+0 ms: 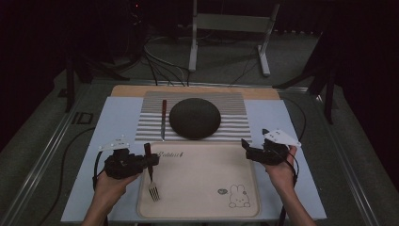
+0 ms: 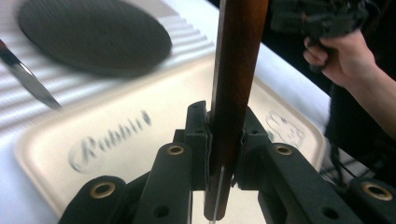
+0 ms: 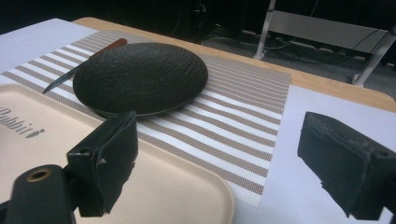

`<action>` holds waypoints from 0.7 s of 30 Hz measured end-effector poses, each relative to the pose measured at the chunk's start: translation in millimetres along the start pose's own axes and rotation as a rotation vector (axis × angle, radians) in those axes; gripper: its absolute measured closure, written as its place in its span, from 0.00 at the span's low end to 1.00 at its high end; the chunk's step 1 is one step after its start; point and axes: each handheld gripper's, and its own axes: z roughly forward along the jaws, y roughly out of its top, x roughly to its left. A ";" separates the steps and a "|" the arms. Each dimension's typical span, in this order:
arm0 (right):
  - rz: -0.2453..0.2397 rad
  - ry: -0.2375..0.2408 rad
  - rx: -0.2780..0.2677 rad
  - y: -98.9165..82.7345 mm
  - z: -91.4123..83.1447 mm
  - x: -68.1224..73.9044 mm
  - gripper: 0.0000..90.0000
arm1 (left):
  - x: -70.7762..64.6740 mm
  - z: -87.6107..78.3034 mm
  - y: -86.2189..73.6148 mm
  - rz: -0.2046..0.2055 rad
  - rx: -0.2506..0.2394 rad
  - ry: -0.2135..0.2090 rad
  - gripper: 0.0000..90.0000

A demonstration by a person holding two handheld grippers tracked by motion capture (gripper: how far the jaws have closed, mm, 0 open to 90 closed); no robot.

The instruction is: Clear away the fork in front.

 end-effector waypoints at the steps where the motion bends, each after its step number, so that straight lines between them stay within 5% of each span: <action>1: 0.000 0.000 0.001 -0.1 0.1 0.0 0.14 | 2.2 3.1 -2.1 -0.004 0.011 0.007 0.88; 5: -0.004 -0.002 -0.001 0.0 -0.7 0.3 0.14 | 15.9 12.3 -6.8 -0.024 0.002 0.053 0.85; 10: 0.000 -0.002 -0.004 -0.2 -1.6 -0.5 0.14 | 31.0 26.3 -8.1 -0.013 0.049 0.123 0.80; 16: 0.000 -0.006 0.000 -3.7 -2.1 -2.4 0.14 | 40.0 40.7 -16.5 -0.011 0.129 0.151 0.77; 21: 0.003 -0.008 -0.004 -4.0 -3.7 -3.5 0.14 | 42.7 40.1 -22.3 -0.032 0.146 0.156 0.76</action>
